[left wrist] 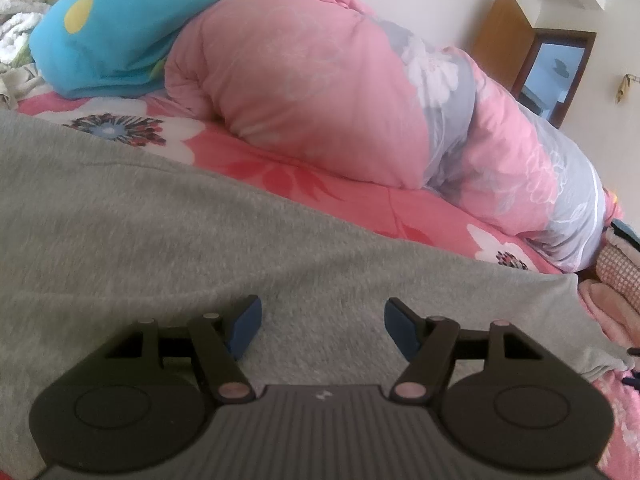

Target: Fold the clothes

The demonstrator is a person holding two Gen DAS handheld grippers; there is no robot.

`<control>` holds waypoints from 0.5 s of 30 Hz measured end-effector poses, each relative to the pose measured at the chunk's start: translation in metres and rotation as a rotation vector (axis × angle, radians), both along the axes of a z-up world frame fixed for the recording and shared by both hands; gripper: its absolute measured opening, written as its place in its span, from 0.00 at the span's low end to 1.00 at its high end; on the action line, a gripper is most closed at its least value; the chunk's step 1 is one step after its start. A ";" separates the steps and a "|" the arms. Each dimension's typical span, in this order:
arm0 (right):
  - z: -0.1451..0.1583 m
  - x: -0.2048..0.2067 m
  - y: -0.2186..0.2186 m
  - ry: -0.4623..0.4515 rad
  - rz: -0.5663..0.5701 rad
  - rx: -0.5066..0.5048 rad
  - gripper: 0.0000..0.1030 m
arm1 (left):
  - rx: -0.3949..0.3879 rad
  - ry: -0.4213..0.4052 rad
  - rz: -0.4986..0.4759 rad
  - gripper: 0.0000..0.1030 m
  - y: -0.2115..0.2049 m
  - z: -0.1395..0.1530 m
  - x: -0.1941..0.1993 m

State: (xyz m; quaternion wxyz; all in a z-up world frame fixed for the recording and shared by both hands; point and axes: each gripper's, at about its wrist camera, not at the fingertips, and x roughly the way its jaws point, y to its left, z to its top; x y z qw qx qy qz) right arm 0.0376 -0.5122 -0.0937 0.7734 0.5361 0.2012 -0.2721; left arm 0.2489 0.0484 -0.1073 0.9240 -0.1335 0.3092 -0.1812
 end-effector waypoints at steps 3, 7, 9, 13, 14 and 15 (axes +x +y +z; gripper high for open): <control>-0.014 0.005 -0.004 -0.012 -0.045 0.038 0.44 | 0.001 0.000 0.000 0.67 0.000 0.000 0.000; -0.009 0.018 -0.010 -0.032 -0.059 -0.040 0.09 | -0.007 0.001 -0.001 0.67 0.001 0.000 0.000; 0.010 0.028 -0.006 -0.043 -0.031 -0.122 0.08 | -0.001 0.000 -0.001 0.67 0.000 0.000 0.000; 0.050 0.048 0.010 -0.104 0.060 -0.297 0.08 | -0.001 0.000 -0.001 0.67 0.000 0.000 0.000; 0.053 0.051 0.010 -0.099 0.066 -0.310 0.08 | -0.002 0.001 -0.001 0.67 0.000 0.000 0.000; 0.055 0.054 0.009 -0.091 0.071 -0.320 0.08 | -0.002 0.001 -0.001 0.67 0.000 0.000 0.000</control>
